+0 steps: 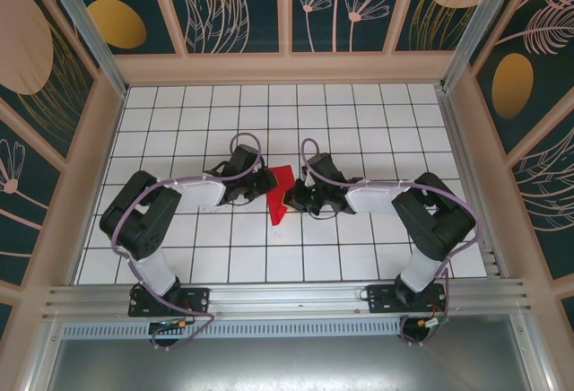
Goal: Fold a paper plane with a square sheet of paper (pick it up from the middle)
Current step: Third fold the triangle at the center of the table.
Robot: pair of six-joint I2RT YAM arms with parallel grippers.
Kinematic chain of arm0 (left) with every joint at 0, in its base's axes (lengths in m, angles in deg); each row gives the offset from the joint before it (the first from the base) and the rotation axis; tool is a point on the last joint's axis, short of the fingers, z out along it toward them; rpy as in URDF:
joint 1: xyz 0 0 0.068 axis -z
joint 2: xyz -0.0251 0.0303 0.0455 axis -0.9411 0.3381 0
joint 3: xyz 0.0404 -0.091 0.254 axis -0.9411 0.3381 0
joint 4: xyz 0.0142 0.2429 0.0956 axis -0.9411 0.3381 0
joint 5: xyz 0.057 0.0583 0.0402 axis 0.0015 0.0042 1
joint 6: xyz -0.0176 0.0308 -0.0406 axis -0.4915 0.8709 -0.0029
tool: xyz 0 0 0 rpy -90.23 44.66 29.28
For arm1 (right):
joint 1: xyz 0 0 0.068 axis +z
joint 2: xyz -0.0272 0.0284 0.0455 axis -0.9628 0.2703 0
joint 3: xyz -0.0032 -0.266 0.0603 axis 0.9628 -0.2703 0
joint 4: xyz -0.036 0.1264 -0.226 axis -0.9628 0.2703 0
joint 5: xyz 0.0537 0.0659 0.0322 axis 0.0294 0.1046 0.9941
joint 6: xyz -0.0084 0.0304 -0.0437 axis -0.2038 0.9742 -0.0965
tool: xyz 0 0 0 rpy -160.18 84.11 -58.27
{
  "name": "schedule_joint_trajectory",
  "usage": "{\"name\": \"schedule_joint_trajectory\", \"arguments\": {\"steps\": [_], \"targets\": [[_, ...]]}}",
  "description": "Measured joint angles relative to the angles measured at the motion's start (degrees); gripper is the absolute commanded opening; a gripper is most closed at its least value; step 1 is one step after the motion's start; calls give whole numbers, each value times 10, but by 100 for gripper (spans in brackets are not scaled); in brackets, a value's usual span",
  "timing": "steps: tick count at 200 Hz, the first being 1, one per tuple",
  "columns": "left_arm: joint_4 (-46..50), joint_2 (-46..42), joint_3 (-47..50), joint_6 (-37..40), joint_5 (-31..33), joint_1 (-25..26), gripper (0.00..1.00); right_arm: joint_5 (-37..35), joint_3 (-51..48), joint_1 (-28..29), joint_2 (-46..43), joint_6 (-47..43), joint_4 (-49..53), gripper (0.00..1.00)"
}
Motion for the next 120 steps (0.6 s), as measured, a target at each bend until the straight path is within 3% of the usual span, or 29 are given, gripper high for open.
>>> {"name": "schedule_joint_trajectory", "arguments": {"steps": [30, 120], "targets": [[9, -19, -24, 2, 30, 0, 13, -1, 2, 3, 12, 4, -11, 1], [48, 57, -45, 2, 46, 0, 4, -18, 3, 13, 32, 30, -60, 1]]}}
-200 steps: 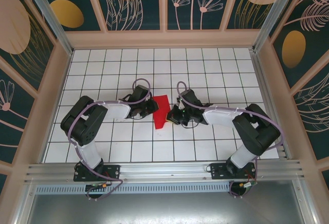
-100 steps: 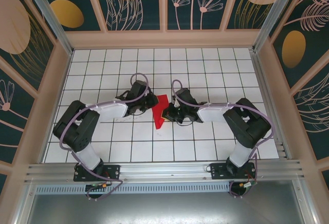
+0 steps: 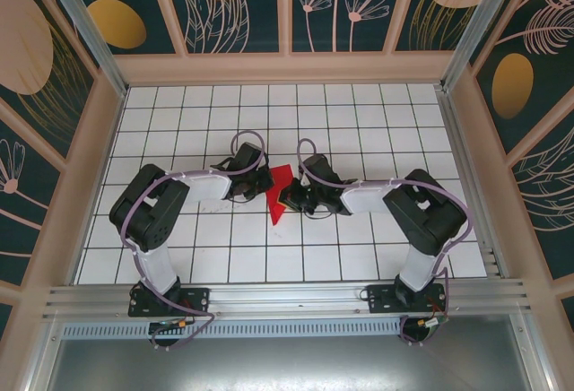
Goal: Fold a paper plane with a square sheet of paper (pick it up from the middle)
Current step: Third fold the triangle at the center of the table.
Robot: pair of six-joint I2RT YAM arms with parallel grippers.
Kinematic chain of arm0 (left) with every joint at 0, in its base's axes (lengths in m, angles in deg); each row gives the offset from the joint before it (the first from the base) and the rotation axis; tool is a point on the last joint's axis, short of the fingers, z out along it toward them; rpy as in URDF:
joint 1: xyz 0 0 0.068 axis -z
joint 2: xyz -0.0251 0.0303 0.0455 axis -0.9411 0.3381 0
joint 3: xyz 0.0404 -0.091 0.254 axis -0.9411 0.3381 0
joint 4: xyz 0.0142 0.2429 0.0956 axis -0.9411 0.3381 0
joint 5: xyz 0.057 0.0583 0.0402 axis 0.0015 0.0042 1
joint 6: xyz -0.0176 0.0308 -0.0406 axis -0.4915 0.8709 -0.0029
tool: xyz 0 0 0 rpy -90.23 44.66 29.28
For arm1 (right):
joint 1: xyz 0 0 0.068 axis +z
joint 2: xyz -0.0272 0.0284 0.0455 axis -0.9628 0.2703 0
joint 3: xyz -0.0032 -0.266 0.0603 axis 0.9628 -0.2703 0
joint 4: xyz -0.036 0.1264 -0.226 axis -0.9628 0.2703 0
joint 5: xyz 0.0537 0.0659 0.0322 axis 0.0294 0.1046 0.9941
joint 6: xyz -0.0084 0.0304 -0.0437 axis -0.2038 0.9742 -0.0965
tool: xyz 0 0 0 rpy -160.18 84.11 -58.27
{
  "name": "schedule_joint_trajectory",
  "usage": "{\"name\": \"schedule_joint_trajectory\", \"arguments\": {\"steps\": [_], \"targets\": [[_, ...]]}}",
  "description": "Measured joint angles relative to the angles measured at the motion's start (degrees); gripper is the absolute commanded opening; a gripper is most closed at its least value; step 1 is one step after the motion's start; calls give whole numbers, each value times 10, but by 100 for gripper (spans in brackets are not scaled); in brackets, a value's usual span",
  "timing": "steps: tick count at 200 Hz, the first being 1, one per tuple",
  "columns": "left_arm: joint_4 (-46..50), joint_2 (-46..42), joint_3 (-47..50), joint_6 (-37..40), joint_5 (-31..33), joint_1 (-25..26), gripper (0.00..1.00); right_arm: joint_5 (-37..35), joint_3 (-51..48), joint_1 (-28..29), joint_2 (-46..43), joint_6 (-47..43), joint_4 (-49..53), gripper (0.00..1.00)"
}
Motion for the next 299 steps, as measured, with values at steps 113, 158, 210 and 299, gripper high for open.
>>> {"name": "schedule_joint_trajectory", "arguments": {"steps": [113, 158, 210, 299], "targets": [[2, 3, -2, 3, 0, 0, 3, -22, 11, 5, 26, 0, -6, 1], [3, 3, -2, 4, -2, 0, 3, -28, 17, 9, 37, 0, -9, 1], [2, 3, -2, 4, -2, 0, 2, -32, 25, 12, 42, 0, -10, 1], [2, 3, -2, 4, -2, 0, 2, -42, 31, 12, 52, 0, -8, 1]]}}
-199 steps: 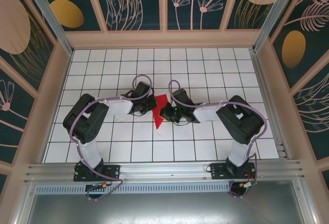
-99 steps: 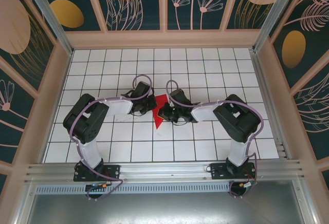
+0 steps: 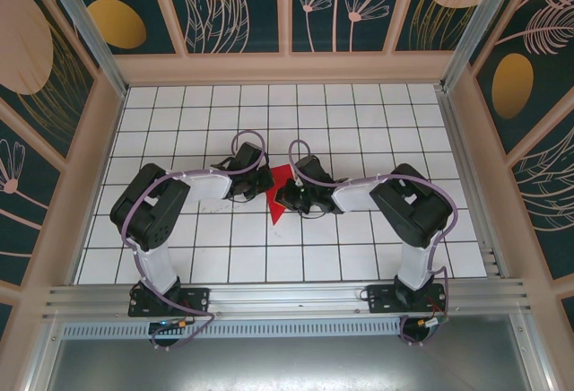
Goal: Fold a paper plane with a square sheet of paper (pick it up from the middle)
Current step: Third fold the triangle at the center of the table.
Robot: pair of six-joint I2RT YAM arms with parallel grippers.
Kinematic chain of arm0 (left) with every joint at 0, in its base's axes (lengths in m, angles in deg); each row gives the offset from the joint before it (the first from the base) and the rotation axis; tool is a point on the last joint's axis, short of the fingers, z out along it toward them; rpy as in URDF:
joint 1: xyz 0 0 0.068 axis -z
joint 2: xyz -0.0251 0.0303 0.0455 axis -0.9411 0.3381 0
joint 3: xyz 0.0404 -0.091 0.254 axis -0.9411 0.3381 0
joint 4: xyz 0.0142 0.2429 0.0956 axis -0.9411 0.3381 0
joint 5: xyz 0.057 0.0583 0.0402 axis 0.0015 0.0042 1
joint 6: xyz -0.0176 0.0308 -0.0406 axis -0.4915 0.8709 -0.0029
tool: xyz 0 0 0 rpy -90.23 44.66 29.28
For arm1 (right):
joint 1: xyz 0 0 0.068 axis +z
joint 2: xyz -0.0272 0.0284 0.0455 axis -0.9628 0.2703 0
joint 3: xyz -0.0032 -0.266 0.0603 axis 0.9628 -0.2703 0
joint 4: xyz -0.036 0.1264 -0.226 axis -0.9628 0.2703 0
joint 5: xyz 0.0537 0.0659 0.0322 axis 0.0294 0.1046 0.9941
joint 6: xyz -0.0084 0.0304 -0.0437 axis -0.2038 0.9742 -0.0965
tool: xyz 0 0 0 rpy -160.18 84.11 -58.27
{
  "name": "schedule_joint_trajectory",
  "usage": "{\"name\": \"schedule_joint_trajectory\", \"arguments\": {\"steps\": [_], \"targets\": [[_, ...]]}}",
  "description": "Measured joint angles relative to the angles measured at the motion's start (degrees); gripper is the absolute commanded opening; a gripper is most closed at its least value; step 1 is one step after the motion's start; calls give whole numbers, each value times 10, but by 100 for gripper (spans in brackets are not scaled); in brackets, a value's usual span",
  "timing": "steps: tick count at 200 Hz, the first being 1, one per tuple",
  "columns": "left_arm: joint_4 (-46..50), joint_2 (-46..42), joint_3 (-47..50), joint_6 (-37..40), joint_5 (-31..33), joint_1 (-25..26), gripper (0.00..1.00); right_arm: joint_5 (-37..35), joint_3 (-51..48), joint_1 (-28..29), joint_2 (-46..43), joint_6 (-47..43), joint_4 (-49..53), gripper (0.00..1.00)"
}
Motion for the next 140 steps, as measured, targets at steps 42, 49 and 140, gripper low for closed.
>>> {"name": "schedule_joint_trajectory", "arguments": {"steps": [42, 49, 140], "targets": [[0, 0, 0, 0, 0, 0, 2, 0, 0, 0, 0, 0, 1, 1], [0, 0, 0, 0, 0, 0, 3, 0, 0, 1, 0, -2, 2, 1], [-1, 0, 0, 0, -2, 0, 3, 0, 5, 3, 2, -19, 9, 1]]}}
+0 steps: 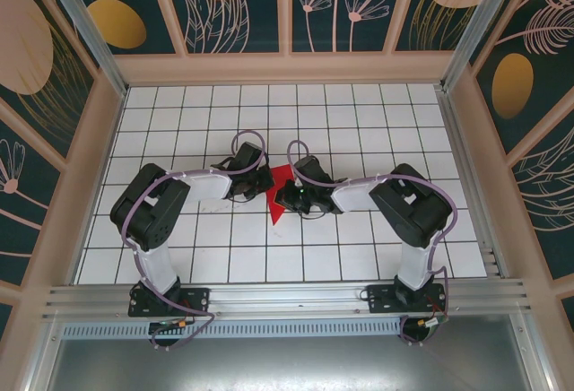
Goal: Fold a paper plane with a square sheet of paper (pick it up from the middle)
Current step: Third fold the triangle at the center of the table.
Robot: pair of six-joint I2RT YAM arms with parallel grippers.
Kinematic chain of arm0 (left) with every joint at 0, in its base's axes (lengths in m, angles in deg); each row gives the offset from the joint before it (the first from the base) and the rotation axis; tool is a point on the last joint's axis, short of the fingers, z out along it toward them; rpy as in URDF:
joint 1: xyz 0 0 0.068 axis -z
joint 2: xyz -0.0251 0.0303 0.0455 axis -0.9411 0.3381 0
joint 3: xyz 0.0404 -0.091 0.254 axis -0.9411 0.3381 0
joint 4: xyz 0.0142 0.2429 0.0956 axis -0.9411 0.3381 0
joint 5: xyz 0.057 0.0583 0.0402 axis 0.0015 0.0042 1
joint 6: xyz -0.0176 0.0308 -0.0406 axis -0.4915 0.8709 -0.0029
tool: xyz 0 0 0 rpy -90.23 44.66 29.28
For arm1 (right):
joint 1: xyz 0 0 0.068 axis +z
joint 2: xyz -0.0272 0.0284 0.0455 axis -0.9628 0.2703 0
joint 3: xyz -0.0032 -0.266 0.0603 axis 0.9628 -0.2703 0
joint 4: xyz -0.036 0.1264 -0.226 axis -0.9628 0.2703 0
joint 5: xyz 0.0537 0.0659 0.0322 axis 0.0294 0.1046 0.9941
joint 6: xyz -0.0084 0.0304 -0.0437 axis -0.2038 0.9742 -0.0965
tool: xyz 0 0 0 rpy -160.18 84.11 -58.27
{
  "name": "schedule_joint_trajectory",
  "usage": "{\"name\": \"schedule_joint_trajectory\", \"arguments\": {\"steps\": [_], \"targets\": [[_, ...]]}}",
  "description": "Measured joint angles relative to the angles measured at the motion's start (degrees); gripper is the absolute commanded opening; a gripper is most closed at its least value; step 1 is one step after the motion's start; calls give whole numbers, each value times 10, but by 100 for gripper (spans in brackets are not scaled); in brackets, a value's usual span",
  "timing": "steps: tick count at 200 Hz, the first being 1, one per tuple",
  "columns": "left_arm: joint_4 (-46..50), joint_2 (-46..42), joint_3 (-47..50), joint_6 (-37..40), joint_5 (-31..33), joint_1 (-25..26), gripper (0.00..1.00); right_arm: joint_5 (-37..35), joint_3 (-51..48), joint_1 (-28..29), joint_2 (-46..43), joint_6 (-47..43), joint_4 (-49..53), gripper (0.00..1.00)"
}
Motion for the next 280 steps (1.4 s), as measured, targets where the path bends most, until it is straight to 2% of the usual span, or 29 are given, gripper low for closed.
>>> {"name": "schedule_joint_trajectory", "arguments": {"steps": [103, 150, 213, 253, 280], "targets": [[-2, 0, 0, 0, 0, 0, 3, 0, 6, 0, 9, -5, 3, 3], [7, -13, 4, -1, 2, -4, 14, 1, 8, 1, 10, -11, 4, 16], [13, -131, 47, -17, 22, -63, 27, 11, 17, 4, 10, -15, -2, 37], [13, -145, 65, -23, 28, -68, 29, 16, 17, 4, 9, -15, -6, 39], [12, -147, 77, -26, 15, -68, 25, 15, 17, 4, 9, -15, -5, 35]]}}
